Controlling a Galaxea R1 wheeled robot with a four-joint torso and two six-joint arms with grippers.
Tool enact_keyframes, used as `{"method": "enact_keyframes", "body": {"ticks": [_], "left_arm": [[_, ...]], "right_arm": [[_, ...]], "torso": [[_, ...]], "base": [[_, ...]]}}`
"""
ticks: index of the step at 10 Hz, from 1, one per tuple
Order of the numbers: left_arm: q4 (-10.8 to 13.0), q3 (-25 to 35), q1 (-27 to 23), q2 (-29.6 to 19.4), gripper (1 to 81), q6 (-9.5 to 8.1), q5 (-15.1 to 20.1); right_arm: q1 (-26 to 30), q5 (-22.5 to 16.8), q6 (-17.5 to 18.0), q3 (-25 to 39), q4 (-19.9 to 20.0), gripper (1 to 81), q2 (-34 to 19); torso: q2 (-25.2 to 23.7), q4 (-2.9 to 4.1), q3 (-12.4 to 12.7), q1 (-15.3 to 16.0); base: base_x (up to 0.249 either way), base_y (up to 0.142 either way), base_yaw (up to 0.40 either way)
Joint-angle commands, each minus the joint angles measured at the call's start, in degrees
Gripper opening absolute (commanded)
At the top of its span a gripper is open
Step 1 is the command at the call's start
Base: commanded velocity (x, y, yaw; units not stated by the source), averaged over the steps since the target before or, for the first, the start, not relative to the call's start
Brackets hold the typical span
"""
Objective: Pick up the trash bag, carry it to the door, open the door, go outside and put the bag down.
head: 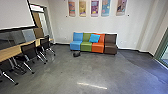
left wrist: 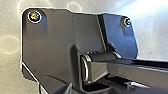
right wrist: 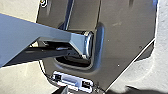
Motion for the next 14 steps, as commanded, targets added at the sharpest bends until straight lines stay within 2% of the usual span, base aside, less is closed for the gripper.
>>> {"method": "enact_keyframes", "body": {"ticks": [1,5,14], "left_arm": [[-0.17,0.28,-2.72,-0.25,81.1,0.31,3.34],[0.1,0.28,-2.72,-0.25,81.1,0.31,3.34],[-0.34,0.28,-2.72,-0.25,81.1,0.22,3.34]], "right_arm": [[1.58,-2.98,-0.11,0.26,-0.4,81.1,-0.05],[1.41,-2.98,-0.11,0.26,-0.58,81.1,-0.14],[1.94,-2.98,-0.2,0.17,-0.76,81.1,-0.23]], "torso": [[0.0,0.0,0.0,0.0],[0.0,0.0,0.0,0.0],[0.0,0.0,0.0,0.0]], "base": [[0.17,0.0,0.0],[0.169,0.0,0.0],[0.161,0.063,0.0]]}}
